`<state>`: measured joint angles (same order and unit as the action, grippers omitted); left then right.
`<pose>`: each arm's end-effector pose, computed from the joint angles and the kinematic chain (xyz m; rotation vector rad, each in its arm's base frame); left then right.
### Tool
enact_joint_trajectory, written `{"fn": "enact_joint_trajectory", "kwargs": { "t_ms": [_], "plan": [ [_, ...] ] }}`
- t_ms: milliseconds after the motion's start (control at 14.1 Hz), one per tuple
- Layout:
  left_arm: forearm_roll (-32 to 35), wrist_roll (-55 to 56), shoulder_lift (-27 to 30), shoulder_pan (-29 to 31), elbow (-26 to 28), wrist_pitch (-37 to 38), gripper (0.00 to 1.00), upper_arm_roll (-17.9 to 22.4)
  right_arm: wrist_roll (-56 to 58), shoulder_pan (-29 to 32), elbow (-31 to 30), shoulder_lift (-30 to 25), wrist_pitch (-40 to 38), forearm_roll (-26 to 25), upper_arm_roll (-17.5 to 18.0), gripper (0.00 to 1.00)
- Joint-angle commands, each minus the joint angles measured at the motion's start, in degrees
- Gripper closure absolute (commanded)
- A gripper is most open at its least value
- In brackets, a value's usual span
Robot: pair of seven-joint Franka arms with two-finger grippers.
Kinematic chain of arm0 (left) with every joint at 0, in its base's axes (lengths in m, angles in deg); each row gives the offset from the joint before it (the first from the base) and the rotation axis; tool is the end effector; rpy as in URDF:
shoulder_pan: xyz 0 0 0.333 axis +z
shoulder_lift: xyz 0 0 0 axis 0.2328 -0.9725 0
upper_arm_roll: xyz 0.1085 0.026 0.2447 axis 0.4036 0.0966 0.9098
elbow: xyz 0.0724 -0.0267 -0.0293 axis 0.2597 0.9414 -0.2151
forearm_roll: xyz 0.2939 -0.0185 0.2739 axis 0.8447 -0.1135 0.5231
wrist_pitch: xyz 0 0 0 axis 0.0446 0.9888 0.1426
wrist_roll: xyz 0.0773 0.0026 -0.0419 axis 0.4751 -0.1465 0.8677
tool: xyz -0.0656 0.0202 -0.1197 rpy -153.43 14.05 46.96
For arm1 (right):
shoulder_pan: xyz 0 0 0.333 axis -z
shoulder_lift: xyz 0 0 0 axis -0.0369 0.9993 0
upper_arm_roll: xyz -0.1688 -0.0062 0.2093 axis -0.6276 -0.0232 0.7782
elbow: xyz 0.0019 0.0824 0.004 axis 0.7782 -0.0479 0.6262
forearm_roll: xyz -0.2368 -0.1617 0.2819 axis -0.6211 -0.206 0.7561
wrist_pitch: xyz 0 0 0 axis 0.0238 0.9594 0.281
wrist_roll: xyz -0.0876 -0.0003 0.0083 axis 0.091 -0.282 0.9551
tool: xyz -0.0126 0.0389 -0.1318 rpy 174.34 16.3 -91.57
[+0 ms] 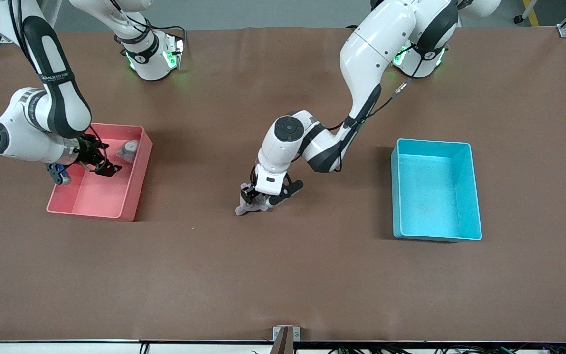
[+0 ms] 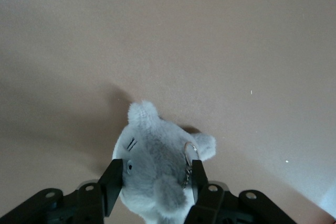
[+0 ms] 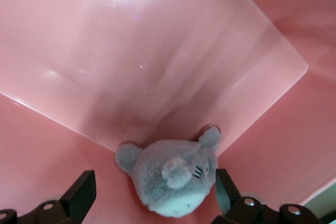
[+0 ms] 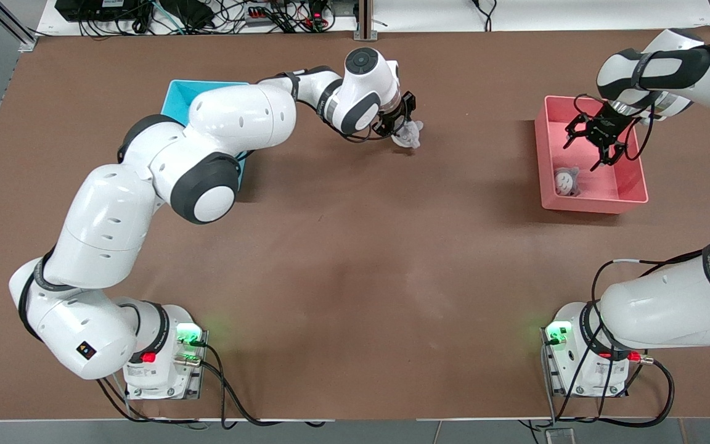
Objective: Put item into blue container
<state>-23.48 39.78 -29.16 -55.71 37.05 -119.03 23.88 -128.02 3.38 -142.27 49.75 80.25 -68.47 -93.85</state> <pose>0.5106 -0.5662 0.1619 2.6103 0.8940 0.1022 0.4726 -0.0677 0.1621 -2.6750 1.4460 0.5288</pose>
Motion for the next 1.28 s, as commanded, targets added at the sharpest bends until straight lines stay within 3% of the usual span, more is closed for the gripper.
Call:
{"fn": "enact_joint_trajectory", "kwargs": {
  "t_ms": [0, 142, 354, 425, 779, 992, 1204],
  "plan": [
    [-0.42, 1.55, -0.73, -1.17, -1.20, 0.01, 0.45, 1.02, -0.16, 0.94, -1.45, 0.93, 0.66, 1.69, 1.13, 0.00],
    [-0.33, 1.55, -1.43, -2.04, -1.11, 0.01, 0.60, 1.02, -0.16, 0.94, -1.45, 2.34, 0.49, 1.69, 1.21, 0.00],
    [-0.24, 1.55, -1.17, -2.57, -0.59, 0.27, 0.94, 1.02, -0.16, 0.68, -1.45, 4.01, 0.31, 1.78, 1.30, 0.00],
    [-0.33, 1.55, -0.91, -2.57, -0.67, 0.36, 1.00, 1.02, -0.16, 0.59, -1.45, 4.45, 0.31, 1.78, 1.30, 0.00],
    [0.37, 1.37, 1.54, -1.87, -0.50, 1.75, 1.00, 1.02, -0.16, 0.06, -1.37, 5.16, -0.48, 1.78, 1.39, 0.08],
    [0.46, 1.28, 5.84, -1.08, -0.41, 11.14, 1.00, 1.98, 0.01, 0.06, -1.02, 5.07, -1.71, 1.78, 1.39, 0.24],
    [0.55, 0.93, 10.85, 1.55, 0.46, 17.13, 1.00, 1.99, 0.19, -0.03, 0.04, 5.07, -3.64, 1.78, 1.39, 0.54]
  ]
}}
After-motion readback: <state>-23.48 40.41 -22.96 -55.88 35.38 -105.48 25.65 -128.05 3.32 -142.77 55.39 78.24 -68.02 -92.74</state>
